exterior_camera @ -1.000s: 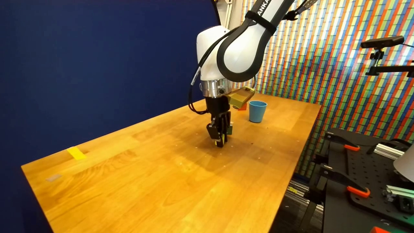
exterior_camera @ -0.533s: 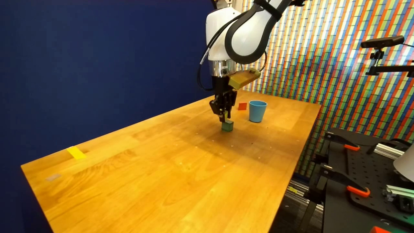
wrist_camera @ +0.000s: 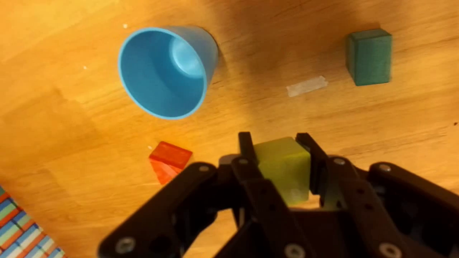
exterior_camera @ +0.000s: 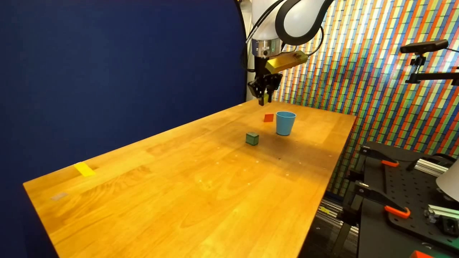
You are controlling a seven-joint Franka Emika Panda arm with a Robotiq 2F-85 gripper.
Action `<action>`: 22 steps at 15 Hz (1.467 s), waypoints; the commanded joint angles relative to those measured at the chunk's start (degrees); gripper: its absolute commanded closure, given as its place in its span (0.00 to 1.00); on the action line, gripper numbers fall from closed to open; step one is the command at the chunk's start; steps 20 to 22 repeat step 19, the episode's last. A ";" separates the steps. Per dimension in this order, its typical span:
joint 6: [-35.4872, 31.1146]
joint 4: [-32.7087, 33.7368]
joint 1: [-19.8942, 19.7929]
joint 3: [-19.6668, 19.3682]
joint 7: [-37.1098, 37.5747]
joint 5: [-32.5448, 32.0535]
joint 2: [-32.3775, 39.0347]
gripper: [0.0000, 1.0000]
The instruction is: Put the yellow block in the cup
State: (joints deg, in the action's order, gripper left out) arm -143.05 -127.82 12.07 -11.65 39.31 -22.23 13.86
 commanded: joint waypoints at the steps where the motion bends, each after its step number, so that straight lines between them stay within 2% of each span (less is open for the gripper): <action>1: -0.50 -4.45 -2.91 -0.08 6.63 -2.28 -3.87 0.83; 8: -1.38 -8.03 -7.66 -0.01 13.69 -4.41 -5.82 0.81; 9: -1.49 -8.29 -8.08 0.06 14.21 -4.30 -5.86 0.55; 10: -1.79 -8.59 -8.63 0.20 14.22 -3.71 -5.78 0.38; 12: -1.86 -8.89 -9.15 0.24 14.90 -3.77 -5.65 0.26; 15: -2.14 -9.49 -9.60 0.48 15.03 -3.28 -5.87 0.02; 16: -3.05 -10.08 -10.16 1.28 12.34 -0.70 -6.24 0.00; 17: -0.81 -7.74 -9.61 0.92 13.85 -2.34 -3.63 0.13; 18: -1.22 -7.92 -9.62 1.06 13.78 -1.99 -3.66 0.04; 19: -1.34 -8.04 -9.61 1.15 13.78 -1.89 -3.68 0.00; 22: -1.34 -8.04 -9.61 1.15 13.78 -1.89 -3.68 0.00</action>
